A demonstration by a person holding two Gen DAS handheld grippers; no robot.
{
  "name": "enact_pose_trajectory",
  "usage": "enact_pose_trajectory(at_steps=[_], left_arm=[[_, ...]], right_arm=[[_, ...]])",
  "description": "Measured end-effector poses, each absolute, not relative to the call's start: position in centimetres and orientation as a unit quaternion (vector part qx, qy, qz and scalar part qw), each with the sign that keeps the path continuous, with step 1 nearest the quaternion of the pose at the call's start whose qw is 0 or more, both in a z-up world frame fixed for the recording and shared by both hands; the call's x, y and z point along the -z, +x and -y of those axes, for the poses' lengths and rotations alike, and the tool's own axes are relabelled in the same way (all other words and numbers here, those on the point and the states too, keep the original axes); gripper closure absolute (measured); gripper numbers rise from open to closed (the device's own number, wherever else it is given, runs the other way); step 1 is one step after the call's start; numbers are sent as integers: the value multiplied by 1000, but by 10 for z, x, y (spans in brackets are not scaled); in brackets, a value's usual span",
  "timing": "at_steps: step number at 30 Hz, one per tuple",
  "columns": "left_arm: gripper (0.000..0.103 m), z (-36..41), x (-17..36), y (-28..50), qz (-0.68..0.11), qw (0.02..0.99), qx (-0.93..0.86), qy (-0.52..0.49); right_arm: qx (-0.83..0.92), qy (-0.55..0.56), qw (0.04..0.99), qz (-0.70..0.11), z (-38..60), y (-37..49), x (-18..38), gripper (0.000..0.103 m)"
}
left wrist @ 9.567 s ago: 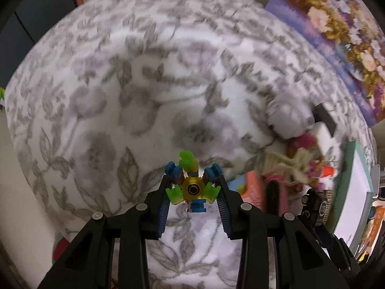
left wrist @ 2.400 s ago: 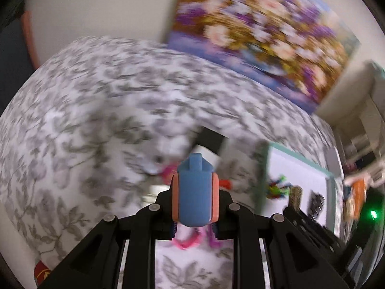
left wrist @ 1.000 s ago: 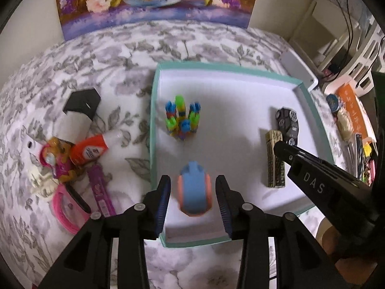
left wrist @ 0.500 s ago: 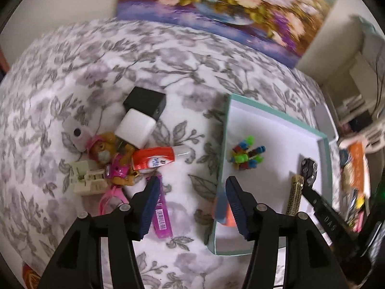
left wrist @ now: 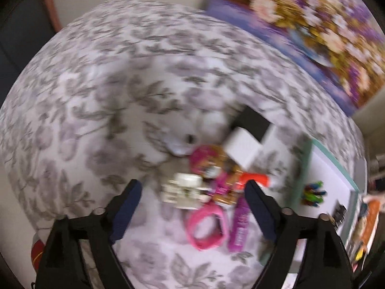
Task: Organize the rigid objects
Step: 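Release the card holder into the tray with the left tool while the right tool opens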
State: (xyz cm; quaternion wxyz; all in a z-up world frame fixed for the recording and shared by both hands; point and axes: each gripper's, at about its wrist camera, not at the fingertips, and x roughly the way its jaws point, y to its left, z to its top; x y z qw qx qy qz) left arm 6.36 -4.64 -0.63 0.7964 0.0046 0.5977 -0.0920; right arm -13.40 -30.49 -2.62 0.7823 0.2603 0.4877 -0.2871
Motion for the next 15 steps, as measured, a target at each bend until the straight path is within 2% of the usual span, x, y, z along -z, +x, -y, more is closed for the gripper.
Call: enact_pose_trajectory(at_steps=[5,8,15], left_arm=[[13,29,8,74,-597,800,62,7],[13,24,7,76,-593,803,60,9],[11,7,3,81,-593,803,66,-11]], right_arm=[[264,262,782,-500,288,-122,30,36],[258,255,784,-503,277,-115,30,26],[228,221,807,-498,242,-96,18,26]])
